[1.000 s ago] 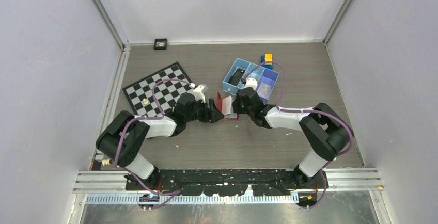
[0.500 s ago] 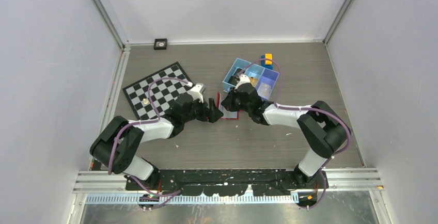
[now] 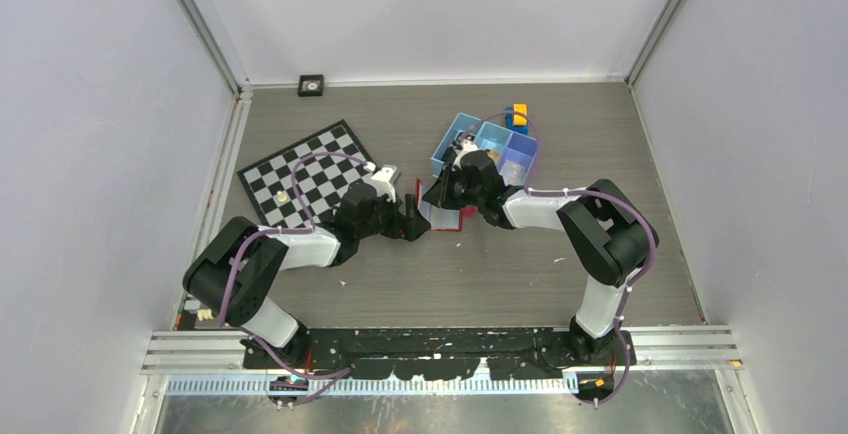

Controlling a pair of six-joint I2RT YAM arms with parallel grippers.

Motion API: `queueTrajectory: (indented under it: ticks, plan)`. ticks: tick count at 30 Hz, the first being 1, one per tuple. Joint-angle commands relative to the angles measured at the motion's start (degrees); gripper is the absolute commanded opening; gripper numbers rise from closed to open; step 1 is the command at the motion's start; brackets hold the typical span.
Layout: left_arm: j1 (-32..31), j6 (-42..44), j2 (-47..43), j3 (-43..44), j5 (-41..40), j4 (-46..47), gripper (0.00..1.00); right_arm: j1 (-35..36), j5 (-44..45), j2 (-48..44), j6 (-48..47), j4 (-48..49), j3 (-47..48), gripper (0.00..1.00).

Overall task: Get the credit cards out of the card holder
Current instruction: Pick up the card holder from the center of the board.

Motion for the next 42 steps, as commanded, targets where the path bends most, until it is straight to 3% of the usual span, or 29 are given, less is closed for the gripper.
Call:
queueTrajectory:
  ticks: [1,16,19,24,42]
  plan:
    - [-0.07,1.36,1.08,2.44,-3.17,1.51,0.79,-0.52,-1.77,-0.18,1.00,2.39,2.20,0.10]
    - [-0.09,-2.14,9.39,5.36,-4.07,10.00,0.62,-0.75,-0.61,-2.23,-1.48,-0.07,1.38,0.13]
    - [-0.11,-2.30,10.95,4.70,-4.51,12.77,0.45,-0.74,2.37,-4.46,-2.42,-1.42,0.33,0.13]
    - [-0.07,-2.68,11.50,4.33,-3.85,14.49,0.01,-0.71,7.57,-10.14,-4.38,-3.28,-2.84,0.13]
    - [1.35,-8.65,15.48,5.31,1.93,18.54,0.00,-0.79,22.24,-29.44,1.08,-6.29,-17.89,0.11]
